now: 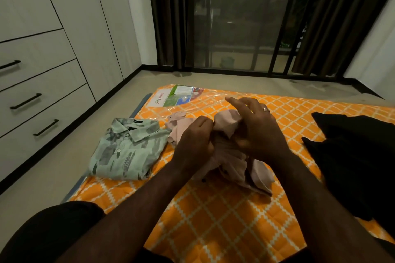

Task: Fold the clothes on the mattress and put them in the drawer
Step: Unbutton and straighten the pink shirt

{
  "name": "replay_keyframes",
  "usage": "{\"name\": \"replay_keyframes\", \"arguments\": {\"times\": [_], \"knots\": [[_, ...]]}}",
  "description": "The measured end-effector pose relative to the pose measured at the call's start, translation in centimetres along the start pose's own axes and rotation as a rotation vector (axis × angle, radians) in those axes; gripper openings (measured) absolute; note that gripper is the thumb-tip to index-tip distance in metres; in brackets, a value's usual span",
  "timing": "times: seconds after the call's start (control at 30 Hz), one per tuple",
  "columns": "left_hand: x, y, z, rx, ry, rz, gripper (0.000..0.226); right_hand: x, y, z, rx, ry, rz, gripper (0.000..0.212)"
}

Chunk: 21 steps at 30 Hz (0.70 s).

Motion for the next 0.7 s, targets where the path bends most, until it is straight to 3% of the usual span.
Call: {"name": "replay_keyframes", "arguments": {"times": [0.13,0.27,0.4,0.47,0.6,0.7], "knots": [[0.0,-0.8,0.2,0.022,0.011,0.003,0.017,-2.6,-0.7,0.2,-0.019,-0.159,-0.005,0.075],[-0.3,-1.1,-0.4,0.076,0.074,0.173,0.02,-4.3,0.5,0.2,0.042,-0.209,-0.078,0.049],[-0.2,-1.7,-0.4,0.128,0.036,0.311,0.015,-3.5,0.9,0.0,0.04,-0.098,-0.095,0.036],[0.0,-1.6,-0.4,0.135,0.055,0.328,0.016,-2.4,0.7,-0.1,0.085,-0.016,-0.043,0.043],[0.2,-0.8,-0.9,0.139,0.177,0.33,0.03,1.2,-0.1,0.0,0.322,0.241,0.13,0.04],[0.6,0.1,-1.9,0.13,0.378,0.307,0.032,4.5,-1.7,0.1,0.522,0.428,0.272,0.031]]}}
Point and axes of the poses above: each hand's wrist, its own z-axis towards the middle knuckle, its own y-axis out of the palm, x = y × z, the point moved 4 cm from there along z, towards the middle knuckle, and after that the axes turned 7 degrees about z, right-handed, at the moved point
